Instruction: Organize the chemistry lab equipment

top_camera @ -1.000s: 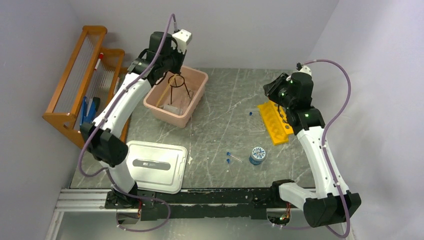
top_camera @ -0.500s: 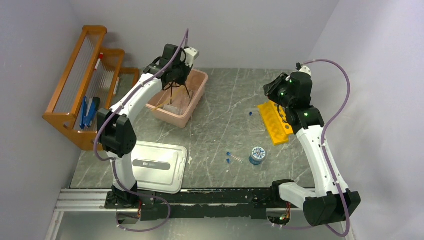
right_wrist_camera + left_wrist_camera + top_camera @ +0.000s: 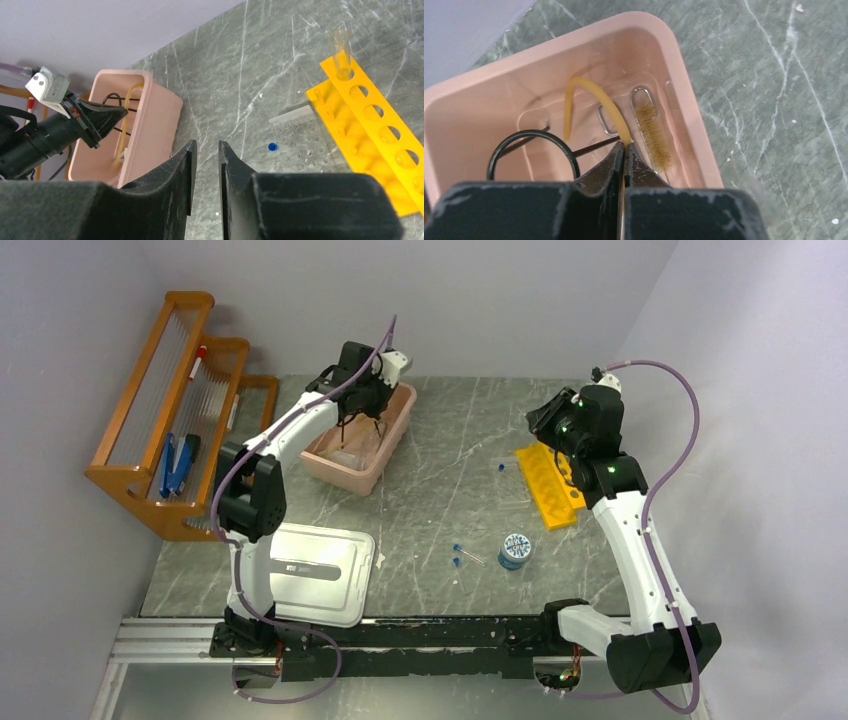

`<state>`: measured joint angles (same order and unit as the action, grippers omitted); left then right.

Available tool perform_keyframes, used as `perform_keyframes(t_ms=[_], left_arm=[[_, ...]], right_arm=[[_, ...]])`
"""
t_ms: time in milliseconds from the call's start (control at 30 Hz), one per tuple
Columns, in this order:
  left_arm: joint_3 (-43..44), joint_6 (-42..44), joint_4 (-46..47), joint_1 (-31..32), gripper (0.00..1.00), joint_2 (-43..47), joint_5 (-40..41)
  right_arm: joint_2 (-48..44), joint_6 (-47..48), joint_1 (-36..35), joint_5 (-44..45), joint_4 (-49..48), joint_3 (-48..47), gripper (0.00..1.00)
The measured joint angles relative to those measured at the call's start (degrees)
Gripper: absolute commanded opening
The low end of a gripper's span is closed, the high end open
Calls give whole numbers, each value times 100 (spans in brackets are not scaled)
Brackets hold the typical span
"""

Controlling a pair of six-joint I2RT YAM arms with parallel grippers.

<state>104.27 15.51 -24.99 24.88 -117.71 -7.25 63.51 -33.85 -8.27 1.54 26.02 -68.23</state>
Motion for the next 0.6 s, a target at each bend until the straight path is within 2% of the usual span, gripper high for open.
perform_keyframes(t_ms=[233, 433, 600], left_arm=[[-553, -50, 275, 0, 47, 83, -310], [-623, -369, 269, 0, 61, 352, -352], [-603, -767, 319, 0, 70, 1117, -551]], right_arm=[[-24, 11, 0, 39, 46, 0, 30], [17, 166, -28, 28, 256, -13, 35], [90, 356, -284, 15, 424, -20, 40]])
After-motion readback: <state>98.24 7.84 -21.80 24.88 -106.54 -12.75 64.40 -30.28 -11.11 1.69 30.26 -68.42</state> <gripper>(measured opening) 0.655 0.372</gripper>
